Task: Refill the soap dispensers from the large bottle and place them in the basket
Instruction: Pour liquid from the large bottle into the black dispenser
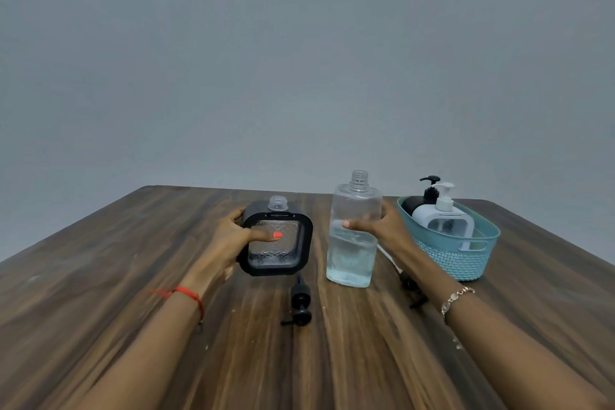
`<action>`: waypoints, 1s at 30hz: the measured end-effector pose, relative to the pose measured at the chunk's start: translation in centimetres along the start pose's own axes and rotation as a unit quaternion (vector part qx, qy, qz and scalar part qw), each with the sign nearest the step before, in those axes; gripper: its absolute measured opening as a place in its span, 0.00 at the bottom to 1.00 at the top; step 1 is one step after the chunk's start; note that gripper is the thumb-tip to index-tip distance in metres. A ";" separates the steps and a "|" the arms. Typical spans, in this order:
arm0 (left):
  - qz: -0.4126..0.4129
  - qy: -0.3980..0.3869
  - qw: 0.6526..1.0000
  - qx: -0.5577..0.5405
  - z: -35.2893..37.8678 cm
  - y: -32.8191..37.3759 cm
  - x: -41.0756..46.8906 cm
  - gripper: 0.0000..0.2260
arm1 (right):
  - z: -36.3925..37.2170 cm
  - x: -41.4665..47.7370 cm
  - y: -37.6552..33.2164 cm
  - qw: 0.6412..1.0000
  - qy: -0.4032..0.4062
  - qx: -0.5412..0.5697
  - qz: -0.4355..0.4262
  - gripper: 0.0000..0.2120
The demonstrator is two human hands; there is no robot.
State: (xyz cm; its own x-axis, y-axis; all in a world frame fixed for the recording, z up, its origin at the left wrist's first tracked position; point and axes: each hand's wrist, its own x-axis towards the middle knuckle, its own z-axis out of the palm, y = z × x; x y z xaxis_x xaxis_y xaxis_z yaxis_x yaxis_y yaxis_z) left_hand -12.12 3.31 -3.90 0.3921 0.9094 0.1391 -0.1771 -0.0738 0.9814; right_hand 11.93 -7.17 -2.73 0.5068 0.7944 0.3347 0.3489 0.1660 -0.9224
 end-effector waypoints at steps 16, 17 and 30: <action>0.073 0.048 0.995 0.043 2.2 0.7 -1.6 0.22 | 1.2 -1.3 -5.3 0.953 0.121 -0.207 -0.183 0.24; 0.077 0.052 0.995 0.042 2.4 0.8 -1.7 0.22 | 1.1 -1.4 -5.7 0.947 0.116 -0.225 -0.198 0.26; 0.095 0.048 0.993 0.058 3.6 2.1 -2.8 0.22 | 0.7 -2.3 -7.3 0.858 0.107 -0.414 -0.284 0.30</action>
State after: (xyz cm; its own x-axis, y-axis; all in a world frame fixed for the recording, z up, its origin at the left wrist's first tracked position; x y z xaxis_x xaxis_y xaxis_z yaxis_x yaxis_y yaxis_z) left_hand -10.37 -0.87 -1.74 0.2731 0.9089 0.3150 -0.1320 -0.2890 0.9482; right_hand 7.67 -9.87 3.12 0.1722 0.5835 0.7937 0.9831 -0.0513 -0.1755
